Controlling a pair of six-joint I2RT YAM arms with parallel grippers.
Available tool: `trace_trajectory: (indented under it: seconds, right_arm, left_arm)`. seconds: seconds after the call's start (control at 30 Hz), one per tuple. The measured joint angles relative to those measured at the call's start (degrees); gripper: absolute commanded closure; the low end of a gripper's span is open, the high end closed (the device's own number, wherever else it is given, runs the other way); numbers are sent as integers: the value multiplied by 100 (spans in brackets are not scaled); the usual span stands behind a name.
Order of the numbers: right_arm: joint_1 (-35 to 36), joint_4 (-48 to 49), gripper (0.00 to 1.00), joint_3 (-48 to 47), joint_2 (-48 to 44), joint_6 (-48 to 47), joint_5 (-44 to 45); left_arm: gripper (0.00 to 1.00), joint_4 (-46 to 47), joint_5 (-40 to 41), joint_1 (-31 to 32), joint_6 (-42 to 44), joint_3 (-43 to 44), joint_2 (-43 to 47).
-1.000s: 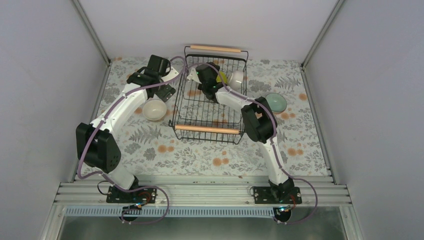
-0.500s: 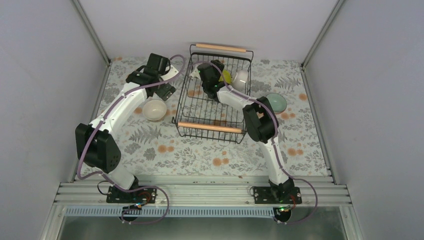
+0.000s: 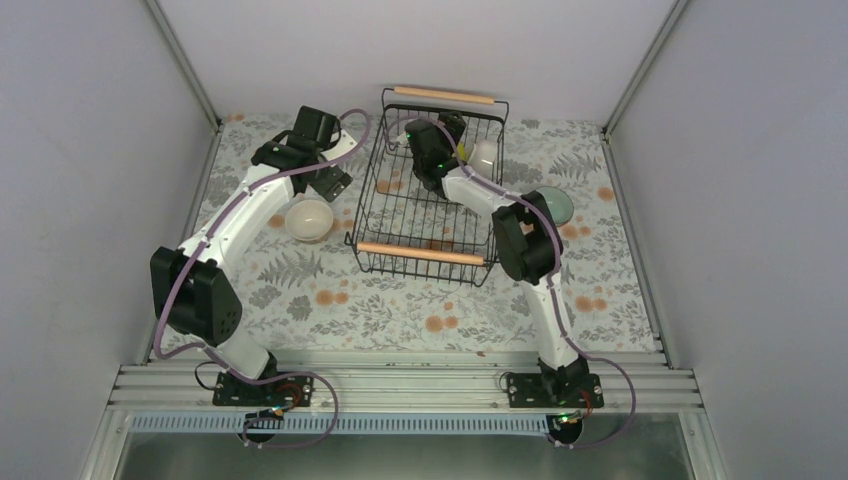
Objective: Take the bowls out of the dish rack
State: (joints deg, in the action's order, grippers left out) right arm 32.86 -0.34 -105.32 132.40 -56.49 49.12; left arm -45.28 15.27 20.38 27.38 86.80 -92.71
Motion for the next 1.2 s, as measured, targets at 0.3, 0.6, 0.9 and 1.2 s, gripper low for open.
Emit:
trace_trajectory:
  seconds: [0.3, 0.6, 0.9, 1.2]
  right_arm:
    - [-190, -570, 27, -229, 9, 455, 61]
    - [-299, -1270, 22, -608, 120, 999, -254]
    - [-490, -2957, 21, -1753, 177, 1941, -1589]
    - [-638, -4929, 30, -2953, 146, 2330, -3709]
  left_arm:
    - [0, -74, -52, 0, 0, 61, 0]
    - [0, -94, -55, 4, -2, 61, 0]
    - [0, -114, -52, 42, -4, 61, 0]
    - [0, -127, -79, 92, 0, 61, 0]
